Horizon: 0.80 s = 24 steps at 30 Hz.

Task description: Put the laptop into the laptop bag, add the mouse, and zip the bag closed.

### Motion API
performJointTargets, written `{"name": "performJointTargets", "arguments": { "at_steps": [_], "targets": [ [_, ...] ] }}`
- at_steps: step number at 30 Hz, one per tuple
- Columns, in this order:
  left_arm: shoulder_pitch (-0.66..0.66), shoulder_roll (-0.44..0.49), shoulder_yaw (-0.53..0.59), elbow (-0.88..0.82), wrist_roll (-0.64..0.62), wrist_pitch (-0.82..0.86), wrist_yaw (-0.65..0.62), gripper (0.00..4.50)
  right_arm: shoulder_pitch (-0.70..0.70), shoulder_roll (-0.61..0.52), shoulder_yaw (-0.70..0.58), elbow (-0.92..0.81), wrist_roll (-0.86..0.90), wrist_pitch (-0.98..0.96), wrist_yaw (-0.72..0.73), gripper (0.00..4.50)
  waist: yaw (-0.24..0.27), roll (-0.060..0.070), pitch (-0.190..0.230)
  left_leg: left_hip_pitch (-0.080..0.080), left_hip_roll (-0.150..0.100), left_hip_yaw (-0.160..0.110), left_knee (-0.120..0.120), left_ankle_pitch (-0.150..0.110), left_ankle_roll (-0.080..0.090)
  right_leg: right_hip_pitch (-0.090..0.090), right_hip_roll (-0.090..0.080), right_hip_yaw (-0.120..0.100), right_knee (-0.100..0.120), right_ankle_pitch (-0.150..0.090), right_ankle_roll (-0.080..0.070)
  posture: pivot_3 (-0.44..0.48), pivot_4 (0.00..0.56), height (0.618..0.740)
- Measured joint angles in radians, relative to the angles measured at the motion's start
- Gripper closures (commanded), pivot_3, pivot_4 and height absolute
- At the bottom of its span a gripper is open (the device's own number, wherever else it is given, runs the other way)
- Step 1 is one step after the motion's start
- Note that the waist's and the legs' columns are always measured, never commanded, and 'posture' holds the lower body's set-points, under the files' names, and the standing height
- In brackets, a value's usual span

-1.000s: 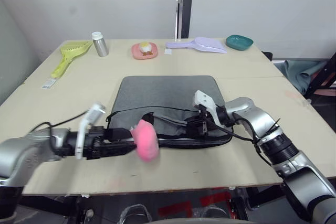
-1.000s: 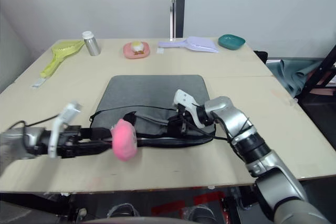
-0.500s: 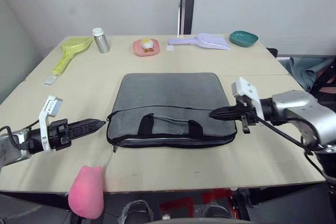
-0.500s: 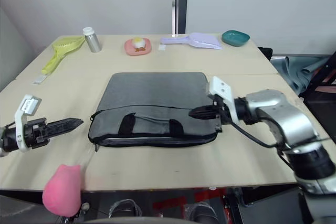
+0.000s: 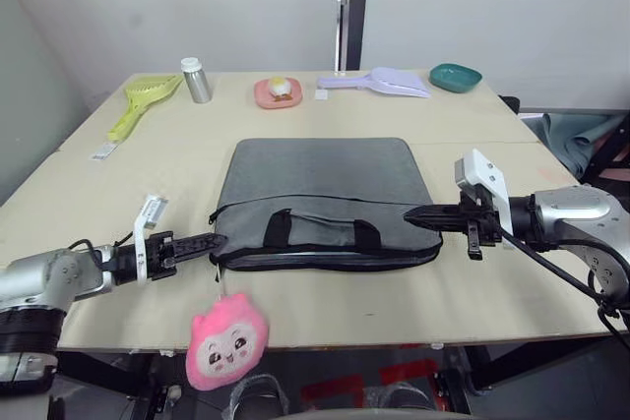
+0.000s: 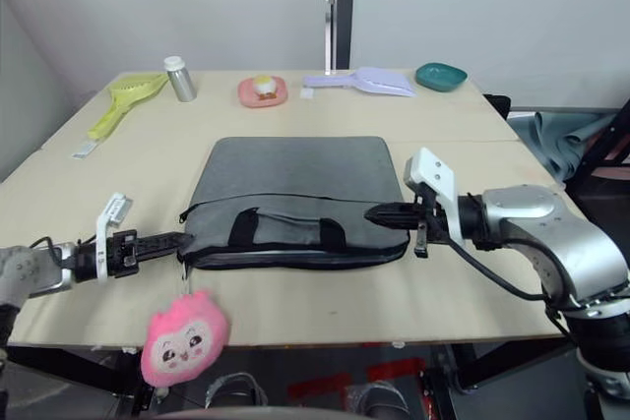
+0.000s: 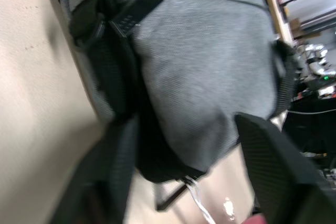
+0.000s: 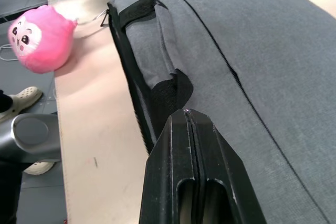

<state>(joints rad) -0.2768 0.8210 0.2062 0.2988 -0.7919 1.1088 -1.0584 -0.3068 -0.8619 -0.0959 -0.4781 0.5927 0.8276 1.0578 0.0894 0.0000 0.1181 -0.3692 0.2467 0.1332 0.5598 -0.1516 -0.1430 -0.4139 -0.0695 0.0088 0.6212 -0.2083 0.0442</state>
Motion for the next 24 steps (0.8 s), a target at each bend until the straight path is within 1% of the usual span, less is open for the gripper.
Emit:
{"name": "performJointTargets", "arguments": {
  "at_steps": [1,3,5,9,14,18,21,24],
  "targets": [
    [-0.010,-0.008,-0.005,0.015,0.010,-0.004,0.000,3.02,0.000,-0.001,0.000,0.000,0.001,0.000,-0.001,4.50,0.002,0.000,0.000,0.000,0.000,0.000,0.000,0.000,0.000,0.000,0.000,0.000,0.000,0.000,0.000,0.000,0.150,0.740],
    [-0.022,-0.027,-0.008,0.030,0.018,-0.014,0.001,3.81,0.000,-0.005,0.000,0.000,0.001,0.000,-0.006,4.50,0.007,0.000,0.000,0.000,-0.001,0.000,0.000,0.000,0.000,0.000,-0.001,0.001,0.000,0.000,0.000,0.000,0.150,0.740],
    [-0.025,-0.030,0.009,0.039,0.010,-0.006,-0.003,4.48,0.000,-0.009,0.000,0.000,0.001,-0.001,-0.008,4.50,0.010,0.000,0.000,0.000,-0.001,0.000,0.000,0.000,0.000,0.000,-0.001,0.001,0.000,0.000,0.000,0.000,0.150,0.740],
    [-0.026,-0.015,0.015,0.039,0.013,0.007,-0.024,4.48,0.000,-0.016,0.012,0.001,0.000,-0.004,-0.012,4.50,0.007,0.000,0.000,0.000,-0.001,0.000,0.000,0.000,0.000,0.000,-0.001,0.001,0.000,0.000,0.000,0.000,0.150,0.740],
    [-0.026,-0.015,0.018,0.041,0.022,0.002,-0.018,4.48,0.000,-0.017,0.029,0.005,-0.001,-0.013,-0.018,4.50,0.005,0.000,0.000,0.000,-0.001,0.000,0.000,0.000,0.000,0.000,-0.001,0.001,0.000,0.000,0.000,0.000,0.150,0.740],
    [-0.064,-0.009,0.059,0.121,0.022,-0.010,-0.004,4.48,0.000,-0.022,0.038,0.007,0.006,-0.021,-0.013,4.50,0.005,0.000,0.000,0.000,0.000,0.000,0.000,0.000,0.000,0.000,0.000,0.001,0.000,0.000,0.000,0.000,0.150,0.740],
    [-0.090,0.026,0.089,0.180,0.027,-0.016,0.001,4.48,0.012,-0.044,0.049,0.047,-0.017,-0.041,-0.006,4.50,-0.001,0.000,0.000,0.000,0.000,0.000,0.000,0.000,0.000,0.000,0.001,0.001,-0.001,0.000,0.000,0.000,0.150,0.740],
    [-0.092,0.051,0.100,0.194,0.045,-0.024,0.000,4.48,0.031,-0.046,0.069,0.103,-0.039,-0.060,0.003,4.50,-0.003,0.000,0.001,-0.001,0.000,0.000,-0.002,0.000,0.000,-0.001,0.001,0.001,-0.002,0.000,0.000,0.000,0.150,0.740]
  ]
}}
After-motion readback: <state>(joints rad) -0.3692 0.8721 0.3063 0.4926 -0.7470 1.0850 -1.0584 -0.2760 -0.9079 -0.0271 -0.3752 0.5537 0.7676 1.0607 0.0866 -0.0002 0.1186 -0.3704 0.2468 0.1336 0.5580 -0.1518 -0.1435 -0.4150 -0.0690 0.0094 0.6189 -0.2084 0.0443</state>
